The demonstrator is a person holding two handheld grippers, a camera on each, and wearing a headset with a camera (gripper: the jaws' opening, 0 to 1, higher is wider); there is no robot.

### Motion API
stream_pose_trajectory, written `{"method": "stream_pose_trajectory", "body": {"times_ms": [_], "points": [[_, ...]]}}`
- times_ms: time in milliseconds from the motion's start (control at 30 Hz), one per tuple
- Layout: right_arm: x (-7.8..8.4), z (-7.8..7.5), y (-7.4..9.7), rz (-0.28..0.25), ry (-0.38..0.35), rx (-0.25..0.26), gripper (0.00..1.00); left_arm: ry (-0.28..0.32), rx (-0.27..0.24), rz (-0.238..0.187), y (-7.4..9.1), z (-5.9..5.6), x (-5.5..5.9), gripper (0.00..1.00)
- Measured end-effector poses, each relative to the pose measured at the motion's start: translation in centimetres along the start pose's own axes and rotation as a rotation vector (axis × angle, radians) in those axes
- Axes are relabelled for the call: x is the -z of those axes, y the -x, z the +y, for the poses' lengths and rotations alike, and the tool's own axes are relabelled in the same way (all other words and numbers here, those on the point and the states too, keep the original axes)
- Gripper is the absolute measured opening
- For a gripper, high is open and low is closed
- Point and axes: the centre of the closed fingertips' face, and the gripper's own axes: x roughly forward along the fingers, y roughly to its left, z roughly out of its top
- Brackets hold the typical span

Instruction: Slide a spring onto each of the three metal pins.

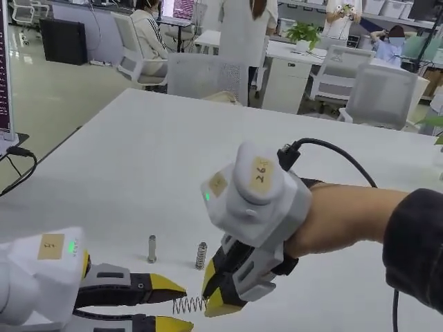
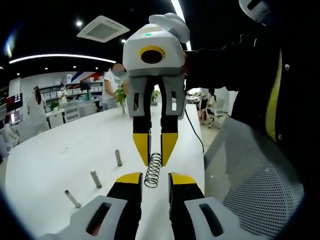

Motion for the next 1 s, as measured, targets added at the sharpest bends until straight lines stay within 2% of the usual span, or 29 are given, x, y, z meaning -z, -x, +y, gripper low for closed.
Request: {"method": "stream_pose_trajectory", "body": {"times_ms": [300, 800, 1000], "points": [[-0.18, 0.17, -0.17, 0.000, 0.007, -0.005, 0.08, -0.009, -0.008, 0.002, -0.02, 0.28, 0.10, 0.05], [-0.19, 0.22, -0.02, -0.018, -0.004, 0.001, 0.09, 0.003, 0.008, 0.008, -0.08, -0.01, 0.26, 0.03], [-0.25, 0.37, 0.01, -0.048, -0.014, 0.004, 0.09, 0.012, 0.020, 0.006, -0.01, -0.26, 0.30, 0.03]]}}
